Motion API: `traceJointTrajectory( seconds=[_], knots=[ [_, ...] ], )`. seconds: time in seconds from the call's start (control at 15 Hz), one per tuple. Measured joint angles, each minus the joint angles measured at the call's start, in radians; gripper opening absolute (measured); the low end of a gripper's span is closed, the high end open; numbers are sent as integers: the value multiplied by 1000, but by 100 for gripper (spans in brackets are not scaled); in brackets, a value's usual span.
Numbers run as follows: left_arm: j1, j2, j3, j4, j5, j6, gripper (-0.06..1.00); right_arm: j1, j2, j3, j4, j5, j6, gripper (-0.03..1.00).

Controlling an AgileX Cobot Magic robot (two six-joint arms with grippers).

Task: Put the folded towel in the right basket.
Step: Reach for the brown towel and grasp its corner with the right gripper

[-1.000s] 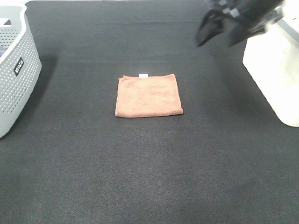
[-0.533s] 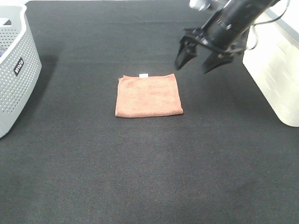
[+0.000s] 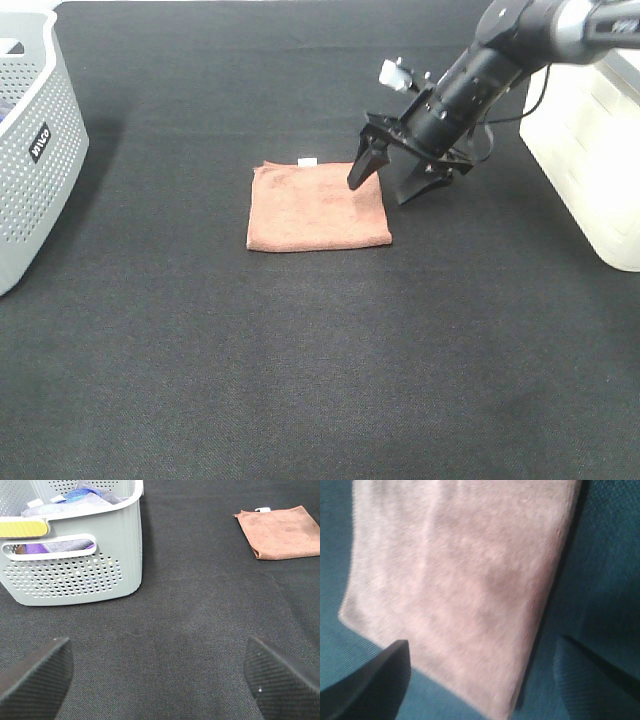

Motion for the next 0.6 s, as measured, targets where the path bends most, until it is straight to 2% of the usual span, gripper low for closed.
traceJointTrajectory(
  seconds=[0.33, 0.6],
  knots=[
    [0, 0, 0, 0, 0, 0, 88, 0, 38, -32, -3, -10, -7, 74],
    [0, 0, 0, 0, 0, 0, 88, 0, 38, -33, -5, -64, -28, 74]
  ],
)
